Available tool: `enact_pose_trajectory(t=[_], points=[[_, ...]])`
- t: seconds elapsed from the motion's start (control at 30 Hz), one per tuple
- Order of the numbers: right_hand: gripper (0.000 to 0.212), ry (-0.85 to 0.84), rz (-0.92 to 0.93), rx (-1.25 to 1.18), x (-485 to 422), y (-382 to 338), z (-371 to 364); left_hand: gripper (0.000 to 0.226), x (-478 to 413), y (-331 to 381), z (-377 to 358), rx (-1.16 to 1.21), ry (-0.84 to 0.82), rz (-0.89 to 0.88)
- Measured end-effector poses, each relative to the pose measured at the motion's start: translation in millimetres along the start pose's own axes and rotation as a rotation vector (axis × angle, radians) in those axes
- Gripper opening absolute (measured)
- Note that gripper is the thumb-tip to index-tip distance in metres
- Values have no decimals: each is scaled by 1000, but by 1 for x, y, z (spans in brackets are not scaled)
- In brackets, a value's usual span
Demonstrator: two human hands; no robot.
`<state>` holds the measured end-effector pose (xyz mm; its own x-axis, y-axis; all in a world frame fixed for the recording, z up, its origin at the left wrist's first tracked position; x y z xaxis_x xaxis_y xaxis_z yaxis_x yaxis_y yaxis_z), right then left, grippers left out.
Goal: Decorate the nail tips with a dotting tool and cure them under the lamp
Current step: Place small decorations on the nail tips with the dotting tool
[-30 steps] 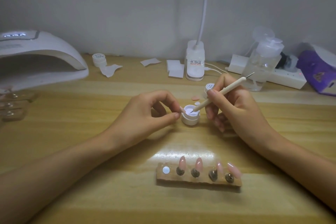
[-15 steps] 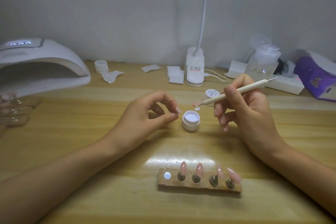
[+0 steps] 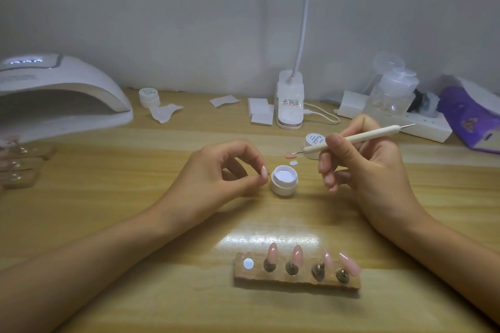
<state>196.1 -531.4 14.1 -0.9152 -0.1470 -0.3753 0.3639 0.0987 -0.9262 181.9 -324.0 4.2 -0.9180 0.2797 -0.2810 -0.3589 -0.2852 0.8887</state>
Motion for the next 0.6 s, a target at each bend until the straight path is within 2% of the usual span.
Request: enact_pose_trajectory(t=[0.13,0.33,0.5,0.6], points=[[26,20,-41,-27,0,1,2,11,0,0,0,-18,-10,-3],[23,34,-97,-36,4,0,-1,19,0,-1,-3,-84,-91,-29],[11,-112,-143,-67,16,1,-13,19,0,-4,-6,-94,-141,-4],[15,-166,-122,-14,22,1,-22,16,-1,-5,-8,-93,-159,15]])
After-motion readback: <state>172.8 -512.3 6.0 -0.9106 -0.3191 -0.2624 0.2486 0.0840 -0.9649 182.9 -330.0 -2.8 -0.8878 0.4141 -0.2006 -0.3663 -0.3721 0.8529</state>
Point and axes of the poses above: each hand's wrist, its own x-axis away from the middle knuckle, its own z-axis out of the back of the hand, y = z × x, the point moved 4 cm from there along -x, towards the middle knuckle, and after that the axes turned 3 degrees about x, right-handed, at the moved point
